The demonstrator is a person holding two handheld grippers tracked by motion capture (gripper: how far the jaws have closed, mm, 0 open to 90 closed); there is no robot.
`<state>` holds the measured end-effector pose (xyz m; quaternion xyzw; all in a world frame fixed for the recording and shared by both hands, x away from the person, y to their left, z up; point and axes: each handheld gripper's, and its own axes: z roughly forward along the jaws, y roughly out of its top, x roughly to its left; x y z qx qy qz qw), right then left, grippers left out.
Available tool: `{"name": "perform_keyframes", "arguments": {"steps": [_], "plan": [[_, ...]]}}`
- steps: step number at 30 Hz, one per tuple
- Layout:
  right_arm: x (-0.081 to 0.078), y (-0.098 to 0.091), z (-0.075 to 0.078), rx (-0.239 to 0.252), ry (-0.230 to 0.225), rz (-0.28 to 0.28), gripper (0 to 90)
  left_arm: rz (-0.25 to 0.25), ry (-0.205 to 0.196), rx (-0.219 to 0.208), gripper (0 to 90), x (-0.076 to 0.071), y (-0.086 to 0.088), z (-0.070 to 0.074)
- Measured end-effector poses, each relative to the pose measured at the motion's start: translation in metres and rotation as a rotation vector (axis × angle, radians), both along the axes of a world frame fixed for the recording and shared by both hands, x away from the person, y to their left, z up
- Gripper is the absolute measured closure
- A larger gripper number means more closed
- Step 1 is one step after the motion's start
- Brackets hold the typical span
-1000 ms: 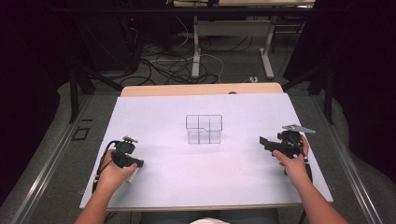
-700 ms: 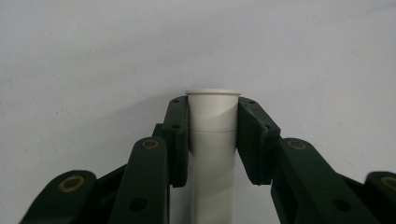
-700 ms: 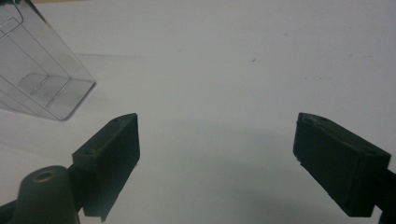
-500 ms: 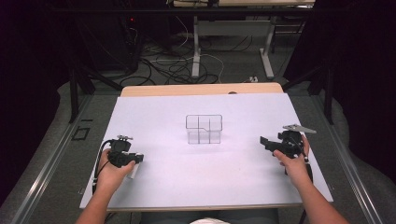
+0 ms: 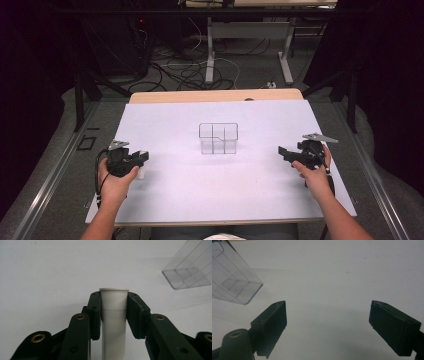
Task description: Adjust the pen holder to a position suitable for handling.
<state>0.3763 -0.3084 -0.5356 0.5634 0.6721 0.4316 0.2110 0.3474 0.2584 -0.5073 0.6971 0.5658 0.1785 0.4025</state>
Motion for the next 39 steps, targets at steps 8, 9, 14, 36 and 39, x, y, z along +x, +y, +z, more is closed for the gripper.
{"name": "perform_keyframes", "arguments": {"steps": [8, 9, 14, 36, 39], "plan": [[-0.001, 0.001, 0.000, -0.003, 0.001, 0.003, 14.4, 0.002, -0.091, -0.063, 67.0, -0.004, 0.003, 0.007], [-0.001, 0.002, 0.000, 0.000, 0.001, 0.004, 14.9, -0.001, -0.104, -0.069, 67.0, -0.005, 0.003, 0.008], [-0.001, 0.004, 0.003, -0.010, -0.018, 0.022, 15.1, -0.023, -0.147, -0.089, 67.0, -0.007, 0.000, 0.013], [-0.017, 0.046, 0.029, 0.060, -0.122, 0.184, 18.7, -0.201, -0.182, -0.161, 67.0, -0.011, -0.048, 0.027], [-0.021, 0.054, 0.033, 0.068, -0.119, 0.216, 20.9, -0.228, -0.191, -0.168, 67.0, -0.010, -0.057, 0.028]]}}
